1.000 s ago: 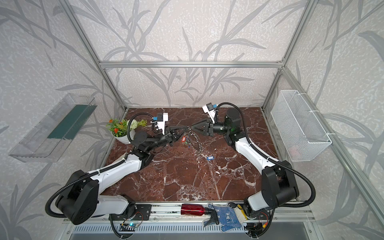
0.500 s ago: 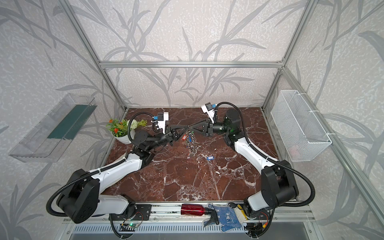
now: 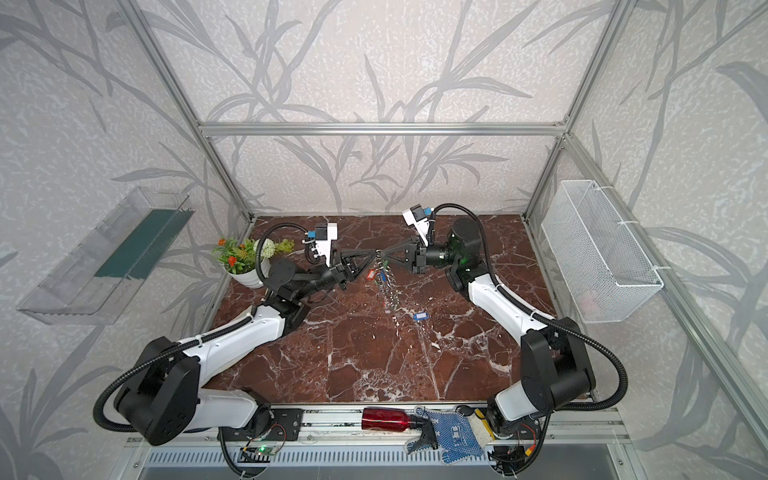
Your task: Put the keys on the keyring
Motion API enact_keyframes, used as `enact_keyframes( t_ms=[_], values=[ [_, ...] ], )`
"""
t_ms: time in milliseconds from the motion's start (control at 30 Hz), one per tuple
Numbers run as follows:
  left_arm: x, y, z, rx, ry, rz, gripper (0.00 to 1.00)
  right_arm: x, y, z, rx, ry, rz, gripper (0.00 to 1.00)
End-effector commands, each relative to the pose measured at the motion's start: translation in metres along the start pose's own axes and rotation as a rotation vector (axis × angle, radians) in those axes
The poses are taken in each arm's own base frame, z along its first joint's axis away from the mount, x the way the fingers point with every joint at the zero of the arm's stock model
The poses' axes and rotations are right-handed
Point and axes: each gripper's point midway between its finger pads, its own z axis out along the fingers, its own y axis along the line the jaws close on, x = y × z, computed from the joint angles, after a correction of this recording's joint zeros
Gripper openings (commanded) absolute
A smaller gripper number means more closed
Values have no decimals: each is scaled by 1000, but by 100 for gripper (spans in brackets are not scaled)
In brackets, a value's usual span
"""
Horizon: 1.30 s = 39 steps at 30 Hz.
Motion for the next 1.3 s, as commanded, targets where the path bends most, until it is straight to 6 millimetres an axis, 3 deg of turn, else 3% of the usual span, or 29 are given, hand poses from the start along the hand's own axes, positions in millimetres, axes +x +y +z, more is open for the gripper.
enact_keyframes(
  t_ms=[0, 200, 300, 433, 533, 733, 1033, 1267],
  values=[
    [-15, -15, 3, 50, -31, 57, 0, -3, 3, 2, -19, 0, -21, 0],
    [-9, -14, -3, -4, 55, 35, 2, -5, 1, 2, -5, -1, -42, 0],
    [-7, -13, -13, -62, 117, 33, 13, -6, 0, 3, 6, 9, -73, 0],
    [-9, -14, -34, -125, 202, 40, 37, -4, -1, 2, 32, 31, -113, 0],
    [-4, -19, -48, -130, 304, 61, 43, -2, 1, 1, 52, 58, -157, 0],
    [16, -28, -60, -75, 511, 117, 48, 4, 6, 0, 83, 110, -238, 0],
    [11, -17, -45, -41, 588, 205, 48, 13, 24, 3, 61, 159, -351, 0],
    [15, -10, -32, -4, 677, 246, 36, 14, 32, 3, 40, 180, -361, 0]
  ],
)
